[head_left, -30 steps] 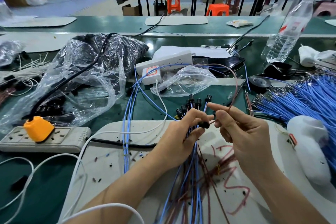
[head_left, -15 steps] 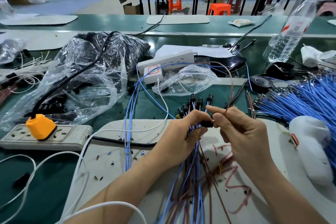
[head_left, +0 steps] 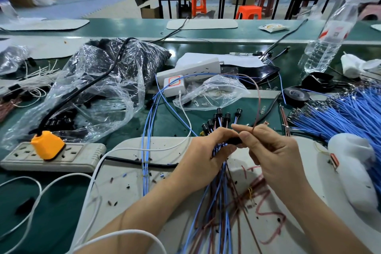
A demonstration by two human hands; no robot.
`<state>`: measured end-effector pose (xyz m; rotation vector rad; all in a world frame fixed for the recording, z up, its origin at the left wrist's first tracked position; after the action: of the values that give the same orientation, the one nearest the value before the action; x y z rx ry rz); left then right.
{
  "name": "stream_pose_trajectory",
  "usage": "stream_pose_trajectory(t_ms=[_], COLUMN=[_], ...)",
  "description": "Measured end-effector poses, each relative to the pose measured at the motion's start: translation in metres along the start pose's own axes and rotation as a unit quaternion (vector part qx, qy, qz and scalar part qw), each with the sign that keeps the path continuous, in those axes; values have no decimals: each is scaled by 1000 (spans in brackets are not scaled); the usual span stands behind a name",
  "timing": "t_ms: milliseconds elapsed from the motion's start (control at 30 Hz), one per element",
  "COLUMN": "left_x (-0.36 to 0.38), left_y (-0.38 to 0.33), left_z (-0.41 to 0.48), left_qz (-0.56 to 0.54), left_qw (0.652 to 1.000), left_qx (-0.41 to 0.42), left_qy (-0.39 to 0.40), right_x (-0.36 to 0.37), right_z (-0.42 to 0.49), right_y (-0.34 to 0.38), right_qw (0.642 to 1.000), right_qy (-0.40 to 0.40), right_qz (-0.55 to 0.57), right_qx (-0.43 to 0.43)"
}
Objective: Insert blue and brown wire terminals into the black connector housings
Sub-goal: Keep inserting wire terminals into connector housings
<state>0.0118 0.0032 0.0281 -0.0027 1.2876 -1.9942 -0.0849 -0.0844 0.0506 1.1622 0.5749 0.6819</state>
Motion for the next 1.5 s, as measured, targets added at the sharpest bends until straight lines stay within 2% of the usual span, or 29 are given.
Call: stream_pose_trajectory(t_ms=[333,533,900,1133,1233,1500], left_x=[-2,2,-2,-5,-5,-6], left_y=[1,-1,-6,-2,2,-1], left_z=[0,-1,0,1,0,2], left_qz=[-12,16,1,-42,-22,1], left_qw=[1000,1000,1000,999,999,999], left_qx=[-12,-10,13,-26,-38,-34], left_qy=[-18,3,-10,-16,-13,-12], right_x=[4,-16,-1,5,4,-15], right_z=[0,7,0,-1,-2,4], right_y=[-11,-12,-11,-12,-10,-15], right_qw=[997,978,993,992,991,976], right_qy=[20,-33,21,44,53,4], right_qz=[23,171,61,45,42,159], right_qx=[76,116,104,107,112,152])
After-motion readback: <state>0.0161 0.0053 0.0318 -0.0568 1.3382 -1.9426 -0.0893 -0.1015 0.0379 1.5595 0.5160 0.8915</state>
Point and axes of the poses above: each hand's wrist, its own z-axis towards the middle knuckle, its own x-axis out of the palm, y = z × x, the point moved 6 cm from there along z, towards the middle knuckle, and after that the axes turned 5 degrees about x, right-handed, at the moved point
